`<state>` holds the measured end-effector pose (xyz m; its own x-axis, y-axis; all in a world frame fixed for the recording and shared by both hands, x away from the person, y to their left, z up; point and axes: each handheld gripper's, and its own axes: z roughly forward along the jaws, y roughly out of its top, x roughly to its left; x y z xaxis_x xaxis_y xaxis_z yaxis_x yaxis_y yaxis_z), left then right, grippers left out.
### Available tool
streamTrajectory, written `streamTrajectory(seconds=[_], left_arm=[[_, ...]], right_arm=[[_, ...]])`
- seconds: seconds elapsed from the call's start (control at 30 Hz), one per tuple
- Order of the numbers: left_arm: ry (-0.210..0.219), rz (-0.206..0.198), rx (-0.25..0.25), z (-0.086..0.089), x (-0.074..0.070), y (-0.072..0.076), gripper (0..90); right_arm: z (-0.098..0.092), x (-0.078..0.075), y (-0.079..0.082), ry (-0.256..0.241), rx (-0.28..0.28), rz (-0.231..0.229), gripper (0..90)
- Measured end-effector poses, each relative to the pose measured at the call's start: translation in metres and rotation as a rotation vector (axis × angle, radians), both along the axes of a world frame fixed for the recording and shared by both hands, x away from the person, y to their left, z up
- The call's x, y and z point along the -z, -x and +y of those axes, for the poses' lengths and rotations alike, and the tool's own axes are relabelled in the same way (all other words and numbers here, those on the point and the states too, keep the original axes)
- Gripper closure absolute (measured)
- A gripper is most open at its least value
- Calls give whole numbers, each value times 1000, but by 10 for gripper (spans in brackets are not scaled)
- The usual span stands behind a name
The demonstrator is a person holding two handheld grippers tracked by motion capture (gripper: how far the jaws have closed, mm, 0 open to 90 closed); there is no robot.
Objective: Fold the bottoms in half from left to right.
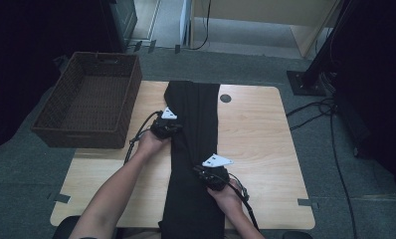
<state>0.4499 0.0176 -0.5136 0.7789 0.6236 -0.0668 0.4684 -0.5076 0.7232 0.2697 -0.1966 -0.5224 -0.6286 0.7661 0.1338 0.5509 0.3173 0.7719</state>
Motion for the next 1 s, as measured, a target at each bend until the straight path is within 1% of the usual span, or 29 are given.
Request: streamTrajectory(seconds=[0.03,0.1,0.17,0.2,0.3,0.33,0.4,0.43,0.47,0.53,0.6,0.67,0.73,0.77,0.83,0.9,0.93,1.0], left_arm=[[5,15,5,1,-1,0,900],[-5,14,25,4,-1,3,900],[-10,14,41,6,-2,5,900],[-16,18,47,7,-3,6,900],[-16,31,54,9,-3,8,900],[-7,35,52,10,-4,10,900],[4,29,65,11,-4,13,900],[7,44,79,11,-4,15,900],[0,53,87,10,-3,17,900],[8,55,103,10,-3,21,900],[4,57,110,10,-2,23,900],[3,56,112,10,-2,23,900],[10,51,112,11,-1,23,900],[18,54,110,11,-1,23,900],[25,58,107,12,0,23,900],[34,65,97,13,0,22,900],[40,65,93,13,1,23,900],[54,63,83,14,2,24,900]], right_arm=[[0,0,0,-3,-3,1,784],[-3,-1,-1,-11,2,8,735],[-5,-2,-4,-1,19,-8,715],[-7,-3,-8,-8,34,-9,696],[-12,-7,-23,-30,66,-9,638],[-15,-8,-28,-37,69,-11,608],[-20,-9,-41,-68,86,-15,554],[-23,-10,-47,-74,98,-12,523],[-25,-10,-53,-71,107,-5,498],[-28,-11,-65,-65,131,5,477],[-33,-12,-77,-51,156,-11,471],[-35,-11,-87,-42,174,-8,457],[-37,-10,-98,-25,201,-13,422],[-37,-11,-103,-30,213,-11,411],[-36,-10,-115,-20,225,-19,388],[-32,-10,-125,9,235,-23,387],[-30,-9,-131,26,238,-40,388],[-27,-8,-139,29,241,-39,388]])
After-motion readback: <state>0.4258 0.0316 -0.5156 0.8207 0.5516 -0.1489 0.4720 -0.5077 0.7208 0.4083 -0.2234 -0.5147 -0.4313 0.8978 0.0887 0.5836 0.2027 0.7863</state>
